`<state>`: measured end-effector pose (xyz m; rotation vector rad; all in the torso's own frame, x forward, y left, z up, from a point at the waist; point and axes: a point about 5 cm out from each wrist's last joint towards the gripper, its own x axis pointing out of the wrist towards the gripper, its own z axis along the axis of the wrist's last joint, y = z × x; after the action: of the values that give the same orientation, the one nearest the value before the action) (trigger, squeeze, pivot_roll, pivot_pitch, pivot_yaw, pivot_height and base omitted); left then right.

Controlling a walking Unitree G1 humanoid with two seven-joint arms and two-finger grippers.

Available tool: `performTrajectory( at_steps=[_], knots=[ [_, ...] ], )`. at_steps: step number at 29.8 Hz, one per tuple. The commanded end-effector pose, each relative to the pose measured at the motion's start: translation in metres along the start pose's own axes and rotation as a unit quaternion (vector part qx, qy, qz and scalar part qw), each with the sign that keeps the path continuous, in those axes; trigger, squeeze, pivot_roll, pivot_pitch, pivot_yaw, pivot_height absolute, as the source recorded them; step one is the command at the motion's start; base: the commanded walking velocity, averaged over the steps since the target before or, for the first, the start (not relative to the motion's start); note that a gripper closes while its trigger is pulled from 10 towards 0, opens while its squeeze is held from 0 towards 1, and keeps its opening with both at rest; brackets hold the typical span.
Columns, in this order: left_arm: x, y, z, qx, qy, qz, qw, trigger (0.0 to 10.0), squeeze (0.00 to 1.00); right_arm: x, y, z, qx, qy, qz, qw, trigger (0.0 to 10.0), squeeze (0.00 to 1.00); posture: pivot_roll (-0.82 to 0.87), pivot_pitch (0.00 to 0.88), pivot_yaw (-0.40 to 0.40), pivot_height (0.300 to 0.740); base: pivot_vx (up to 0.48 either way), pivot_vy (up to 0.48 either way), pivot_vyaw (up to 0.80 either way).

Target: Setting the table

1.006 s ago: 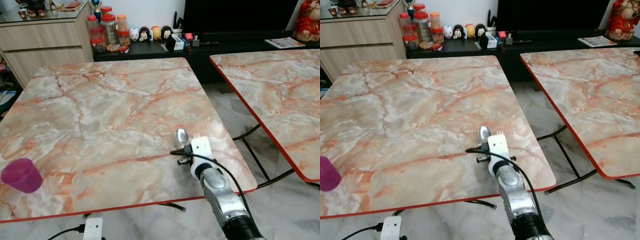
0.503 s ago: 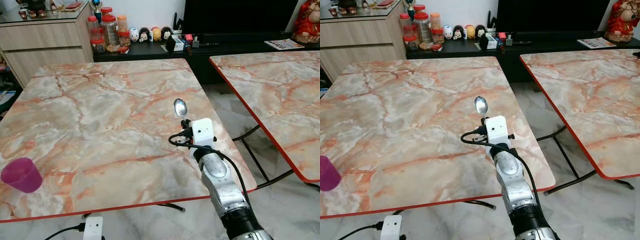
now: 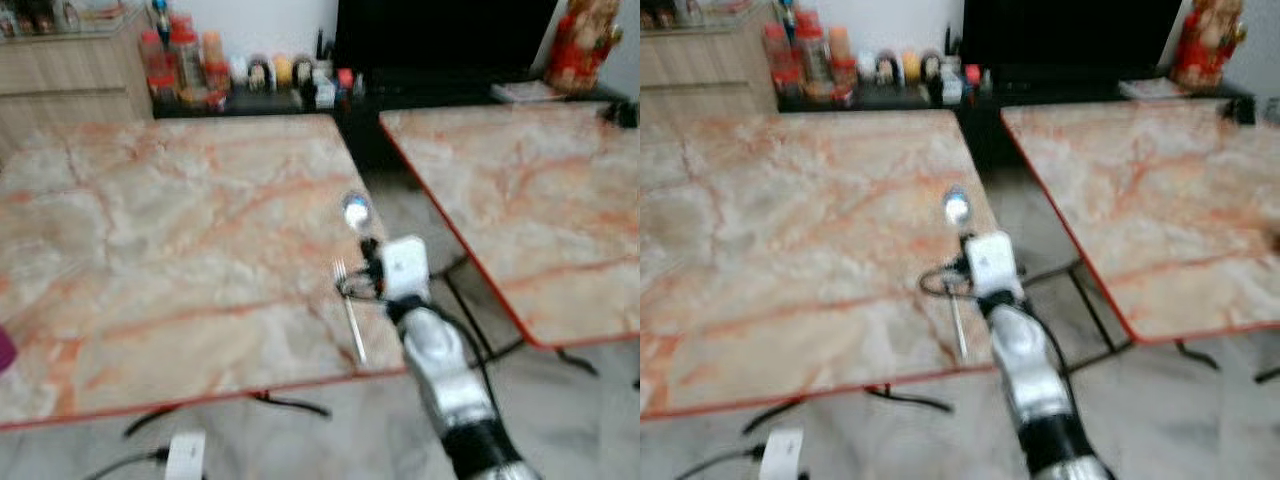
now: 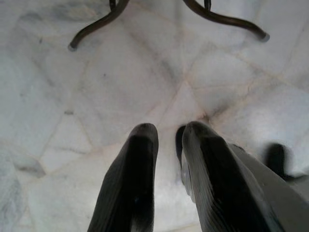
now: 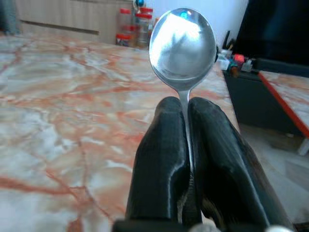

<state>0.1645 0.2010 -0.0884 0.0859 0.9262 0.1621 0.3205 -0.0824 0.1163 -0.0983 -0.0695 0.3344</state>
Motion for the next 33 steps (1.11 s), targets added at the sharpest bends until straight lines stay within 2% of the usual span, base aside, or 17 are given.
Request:
performTrajectory(
  at_steps=[1,16,27,32,33],
  knots=[
    [0.0,-0.005,-0.002,0.005,0.008,-0.007,1.0,10.0,0.0,0.0,-0.008,0.008,-0.008,-0.019,-0.009,1.0,10.0,0.0,-0.03,0.0,-0.015,0.732,0.0,-0.48,0.0],
    [0.0,-0.005,-0.001,0.012,0.007,-0.01,1.0,10.0,0.0,-0.005,-0.009,0.004,-0.004,-0.027,-0.003,1.0,10.0,0.0,-0.04,0.0,-0.014,0.732,0.0,-0.48,0.0],
    [0.0,-0.004,-0.002,0.013,0.008,-0.009,1.0,10.0,0.0,-0.018,-0.013,-0.026,-0.012,0.022,-0.004,1.0,10.0,0.0,-0.03,0.0,-0.012,0.732,0.0,-0.48,0.0],
    [0.0,-0.004,-0.002,0.013,0.008,-0.009,1.0,10.0,0.0,-0.019,-0.013,-0.03,-0.012,0.026,-0.003,1.0,10.0,0.0,-0.03,0.0,-0.012,0.732,0.0,-0.48,0.0],
    [0.0,-0.004,-0.003,0.012,0.009,-0.008,1.0,10.0,0.0,-0.023,-0.015,-0.037,-0.011,0.039,-0.006,0.999,10.0,0.0,-0.03,0.0,-0.011,0.732,0.0,-0.48,0.0]
  ],
)
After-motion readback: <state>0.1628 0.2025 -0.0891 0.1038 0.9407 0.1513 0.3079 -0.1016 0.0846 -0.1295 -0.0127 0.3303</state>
